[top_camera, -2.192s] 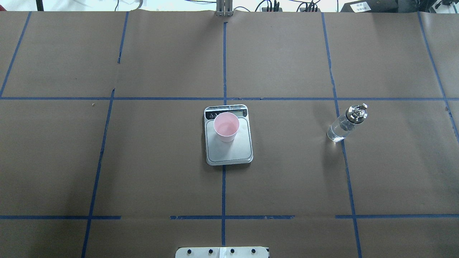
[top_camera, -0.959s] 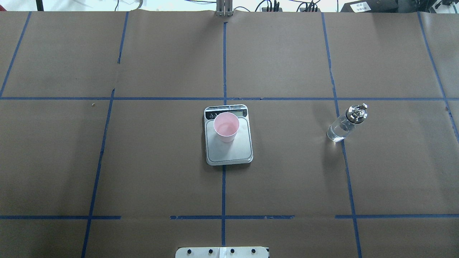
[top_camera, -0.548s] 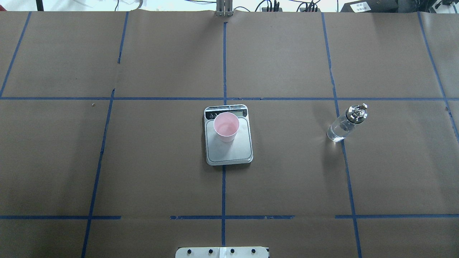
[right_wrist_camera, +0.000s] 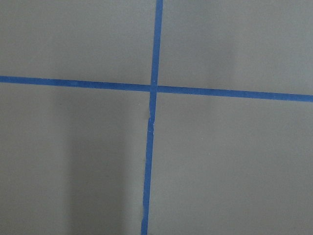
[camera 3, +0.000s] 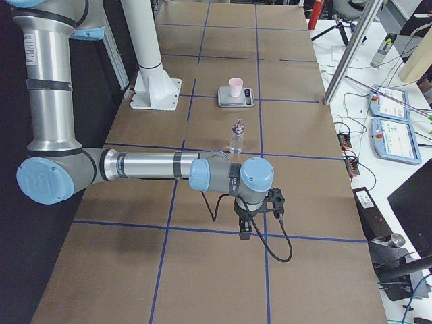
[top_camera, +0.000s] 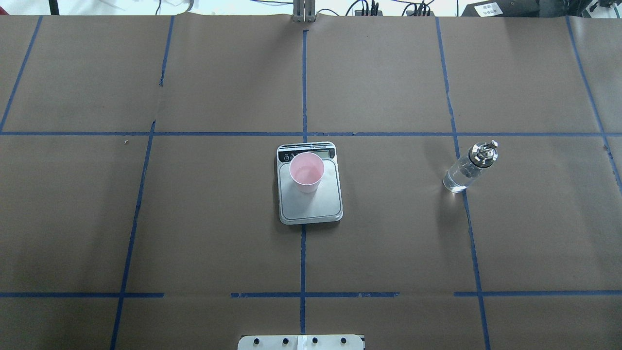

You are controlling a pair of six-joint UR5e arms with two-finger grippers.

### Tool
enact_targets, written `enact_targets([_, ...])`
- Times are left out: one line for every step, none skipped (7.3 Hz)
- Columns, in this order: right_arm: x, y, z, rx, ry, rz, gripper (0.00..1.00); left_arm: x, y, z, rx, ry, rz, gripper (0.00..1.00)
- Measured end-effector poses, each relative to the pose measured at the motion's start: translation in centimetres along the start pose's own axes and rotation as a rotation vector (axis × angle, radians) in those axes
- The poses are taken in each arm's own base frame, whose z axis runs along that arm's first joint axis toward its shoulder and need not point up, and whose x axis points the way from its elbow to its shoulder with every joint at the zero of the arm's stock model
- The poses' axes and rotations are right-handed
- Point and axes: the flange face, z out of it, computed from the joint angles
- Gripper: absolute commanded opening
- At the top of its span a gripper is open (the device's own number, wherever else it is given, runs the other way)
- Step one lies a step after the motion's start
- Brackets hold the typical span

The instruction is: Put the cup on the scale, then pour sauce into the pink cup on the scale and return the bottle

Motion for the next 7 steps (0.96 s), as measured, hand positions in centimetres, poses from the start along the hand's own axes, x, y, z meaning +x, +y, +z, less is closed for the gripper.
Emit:
enact_targets([-0.04,-0.03,-0.05,0.001,0.0,0.005,1.0,0.04,-0.07,-0.1,0.008,-0.001,-0.004,1.0])
enact_targets([-0.04,-0.04,-0.06,0.001,0.001,0.008,1.0,0.1,-0.17,-0.22,0.019,-0.002,-0.017,1.0])
enact_targets([-0.04,-0.04,-0.06,0.001,0.001,0.008,1.0,0.19,-0.3,-0.36,0.032,-0.004,-0.026,1.0])
enact_targets([-0.03,-0.04,-0.05,0.001,0.002,0.009,1.0,0.27,-0.43,-0.49,0.045,-0.006,-0.029,1.0])
enact_targets([-0.02,-0.04,-0.04,0.0,0.002,0.009,1.0,0.36,-0.54,-0.6,0.057,-0.007,-0.029,1.0])
enact_targets([-0.05,-0.13,-0.08,0.001,0.002,0.009,1.0,0.43,-0.62,-0.69,0.065,-0.007,-0.027,1.0])
enact_targets([-0.12,-0.29,-0.17,0.003,0.002,0.007,1.0,0.49,-0.7,-0.76,0.072,-0.008,-0.022,1.0])
